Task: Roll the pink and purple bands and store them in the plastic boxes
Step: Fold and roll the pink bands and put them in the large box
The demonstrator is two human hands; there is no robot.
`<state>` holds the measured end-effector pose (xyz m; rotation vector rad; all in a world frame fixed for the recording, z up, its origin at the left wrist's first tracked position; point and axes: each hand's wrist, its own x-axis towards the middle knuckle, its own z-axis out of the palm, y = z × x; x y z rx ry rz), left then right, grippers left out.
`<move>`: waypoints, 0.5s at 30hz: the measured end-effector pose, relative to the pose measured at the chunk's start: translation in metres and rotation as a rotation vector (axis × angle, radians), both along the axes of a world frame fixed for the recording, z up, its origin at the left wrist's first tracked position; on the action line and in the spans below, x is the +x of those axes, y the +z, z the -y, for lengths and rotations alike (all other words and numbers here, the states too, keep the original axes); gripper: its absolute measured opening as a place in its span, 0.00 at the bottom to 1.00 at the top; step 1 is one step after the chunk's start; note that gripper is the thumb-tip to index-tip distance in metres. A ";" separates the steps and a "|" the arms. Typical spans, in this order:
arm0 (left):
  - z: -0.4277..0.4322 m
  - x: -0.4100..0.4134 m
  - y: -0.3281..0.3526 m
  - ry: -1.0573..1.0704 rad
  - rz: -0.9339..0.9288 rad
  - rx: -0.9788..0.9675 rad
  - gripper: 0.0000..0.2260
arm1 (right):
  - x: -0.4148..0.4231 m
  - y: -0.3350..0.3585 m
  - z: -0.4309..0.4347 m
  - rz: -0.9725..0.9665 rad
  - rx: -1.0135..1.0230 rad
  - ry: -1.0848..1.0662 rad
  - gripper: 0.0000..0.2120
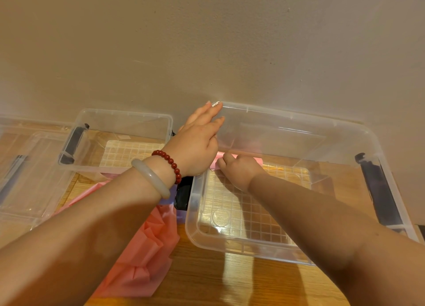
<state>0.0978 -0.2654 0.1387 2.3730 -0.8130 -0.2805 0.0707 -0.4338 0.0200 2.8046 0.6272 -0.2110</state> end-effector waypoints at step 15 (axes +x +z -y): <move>0.000 0.001 -0.002 0.002 0.021 -0.003 0.22 | -0.007 0.007 0.006 -0.142 -0.036 -0.016 0.15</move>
